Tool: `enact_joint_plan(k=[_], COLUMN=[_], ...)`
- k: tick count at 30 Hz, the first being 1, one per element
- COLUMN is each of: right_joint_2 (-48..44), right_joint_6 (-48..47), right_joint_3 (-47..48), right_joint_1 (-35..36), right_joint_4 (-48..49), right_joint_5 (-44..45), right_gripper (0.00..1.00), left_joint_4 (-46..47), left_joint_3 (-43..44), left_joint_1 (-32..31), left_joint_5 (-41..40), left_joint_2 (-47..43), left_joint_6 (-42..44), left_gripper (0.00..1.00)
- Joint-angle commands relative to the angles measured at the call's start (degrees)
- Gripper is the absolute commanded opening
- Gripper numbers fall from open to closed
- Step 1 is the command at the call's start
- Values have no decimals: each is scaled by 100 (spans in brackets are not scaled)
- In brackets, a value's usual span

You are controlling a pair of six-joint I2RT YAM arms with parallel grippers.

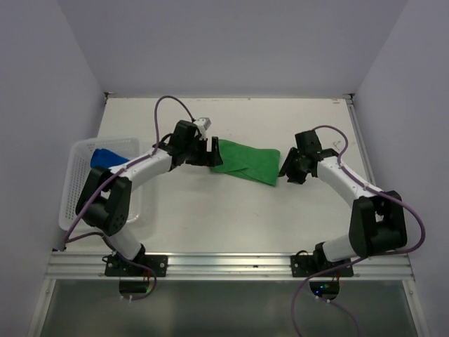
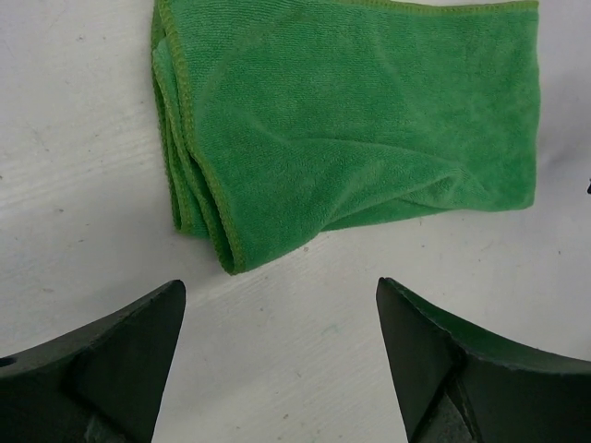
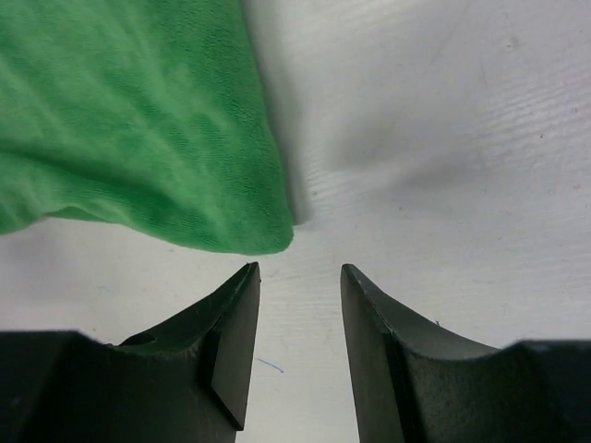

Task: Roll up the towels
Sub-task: Fold the towel

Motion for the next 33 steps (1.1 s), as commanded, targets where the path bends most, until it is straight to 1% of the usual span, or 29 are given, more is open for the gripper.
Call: enact_joint_plan(k=[1, 5, 12, 13, 15, 22, 26, 29, 33], right_joint_2=[-68, 240, 680, 741, 768, 777, 785, 838, 882], right_joint_6=[106, 88, 106, 97, 106, 176, 176, 176, 176], right_joint_3=[-333, -396, -519, -528, -554, -817, -932, -985, -1011], right_joint_1=[-257, -328, -328, -319, -319, -328, -319, -328, -328], right_joint_4=[949, 1196, 1469, 1478, 1504, 1768, 1821, 1882, 1909], right_joint_5=[-730, -1011, -933, -941, -968, -1222, -1232, -1267, -1302], right_gripper=[44, 42, 40, 39, 39, 40, 40, 41, 40], left_joint_4=[312, -65, 118, 118, 127, 84, 48, 66, 127], left_joint_3=[466, 748, 519, 502, 449, 344, 344, 317, 326], left_joint_1=[-43, -192, -421, -448, -500, -518, -518, -518, -518], left_joint_5=[-287, -788, -780, -798, -824, -1122, -1184, -1263, -1237], left_joint_2=[145, 453, 603, 620, 691, 884, 981, 1007, 1069], left_joint_6=[-55, 67, 50, 59, 76, 103, 103, 94, 59], left_gripper=[88, 85, 72, 71, 69, 65, 60, 59, 52])
